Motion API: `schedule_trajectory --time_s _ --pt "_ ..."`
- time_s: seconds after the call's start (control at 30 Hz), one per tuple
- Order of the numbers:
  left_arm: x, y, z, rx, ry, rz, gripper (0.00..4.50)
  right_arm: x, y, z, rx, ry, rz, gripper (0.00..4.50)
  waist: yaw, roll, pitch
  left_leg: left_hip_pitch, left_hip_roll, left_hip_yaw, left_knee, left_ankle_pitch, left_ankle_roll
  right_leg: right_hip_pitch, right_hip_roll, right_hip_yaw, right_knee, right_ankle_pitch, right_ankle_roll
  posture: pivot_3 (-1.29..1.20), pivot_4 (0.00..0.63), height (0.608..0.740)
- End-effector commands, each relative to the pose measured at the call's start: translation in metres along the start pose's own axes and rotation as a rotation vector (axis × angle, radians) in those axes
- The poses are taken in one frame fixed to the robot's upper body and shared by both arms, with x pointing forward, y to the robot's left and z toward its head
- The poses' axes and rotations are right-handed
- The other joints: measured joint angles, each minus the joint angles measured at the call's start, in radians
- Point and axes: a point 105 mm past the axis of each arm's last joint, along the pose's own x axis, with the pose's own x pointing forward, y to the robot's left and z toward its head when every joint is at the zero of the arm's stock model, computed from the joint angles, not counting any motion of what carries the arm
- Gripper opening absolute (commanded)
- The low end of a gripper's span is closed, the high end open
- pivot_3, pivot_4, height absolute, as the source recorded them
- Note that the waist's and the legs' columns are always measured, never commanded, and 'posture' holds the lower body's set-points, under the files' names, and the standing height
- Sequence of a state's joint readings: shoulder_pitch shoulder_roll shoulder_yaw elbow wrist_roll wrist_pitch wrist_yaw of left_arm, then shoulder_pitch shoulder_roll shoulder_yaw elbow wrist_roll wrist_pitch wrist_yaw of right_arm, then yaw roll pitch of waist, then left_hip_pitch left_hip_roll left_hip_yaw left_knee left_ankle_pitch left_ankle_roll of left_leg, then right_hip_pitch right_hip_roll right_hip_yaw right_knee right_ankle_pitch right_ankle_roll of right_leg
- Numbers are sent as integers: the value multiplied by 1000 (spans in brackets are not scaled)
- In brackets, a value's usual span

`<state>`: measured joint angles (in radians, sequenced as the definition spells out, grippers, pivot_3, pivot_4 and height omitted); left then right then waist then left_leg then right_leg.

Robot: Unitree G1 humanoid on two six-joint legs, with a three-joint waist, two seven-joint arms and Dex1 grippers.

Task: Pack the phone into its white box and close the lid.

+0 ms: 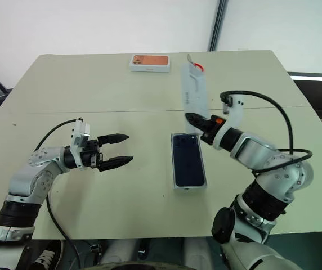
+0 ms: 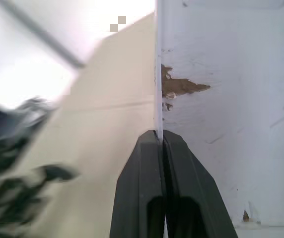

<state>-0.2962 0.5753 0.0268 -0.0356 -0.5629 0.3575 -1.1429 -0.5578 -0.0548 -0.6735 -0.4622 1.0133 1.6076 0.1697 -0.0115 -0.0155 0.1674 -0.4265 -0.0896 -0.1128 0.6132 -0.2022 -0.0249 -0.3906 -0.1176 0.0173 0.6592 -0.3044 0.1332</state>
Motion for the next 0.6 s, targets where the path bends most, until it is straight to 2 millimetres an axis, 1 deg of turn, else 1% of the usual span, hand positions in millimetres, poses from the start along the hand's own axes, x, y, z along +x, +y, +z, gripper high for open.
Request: schedule_trajectory --time_s 0.03,0.1,0.17,0.23,0.43,0.5,0.53,0.6 --pt "-6 7 13 30 -37 49 4500 -5 19 -21 81 49 143 23 -2 0 0 0 0 0 0 0 0 0 0 0 0 0 0 0 150 740" --pt "-8 9 15 32 -43 65 4500 -10 31 -29 125 79 203 23 -5 1 1 0 0 1 0 0 0 -1 0 1 1 0 0 0 150 740" --pt "-9 9 17 16 -56 78 4500 -15 39 -39 225 123 216 23 -8 2 1 0 0 1 0 0 0 -1 -1 2 1 0 0 0 150 740" --pt "-10 8 17 18 -61 83 4500 -13 46 -42 281 114 231 23 -11 2 1 0 1 2 0 0 0 -1 -1 3 0 0 0 0 150 740" --pt "-9 6 14 10 -67 99 4500 -11 60 -55 331 115 278 23 -16 2 1 0 1 2 0 0 1 -1 2 2 0 0 0 0 150 740" --pt "-7 5 13 11 -67 100 4500 -11 62 -62 352 124 273 23 -10 2 1 0 1 2 0 0 1 0 2 2 0 0 0 0 150 740" --pt "-7 4 14 10 -70 100 4500 -10 61 -64 372 119 258 23 -7 2 1 0 1 2 0 0 1 0 2 2 0 0 0 0 150 740" --pt "-4 1 13 6 -73 88 4500 -12 58 -76 390 163 231 23 -4 2 1 0 1 2 0 0 1 0 2 2 0 0 0 0 150 740"
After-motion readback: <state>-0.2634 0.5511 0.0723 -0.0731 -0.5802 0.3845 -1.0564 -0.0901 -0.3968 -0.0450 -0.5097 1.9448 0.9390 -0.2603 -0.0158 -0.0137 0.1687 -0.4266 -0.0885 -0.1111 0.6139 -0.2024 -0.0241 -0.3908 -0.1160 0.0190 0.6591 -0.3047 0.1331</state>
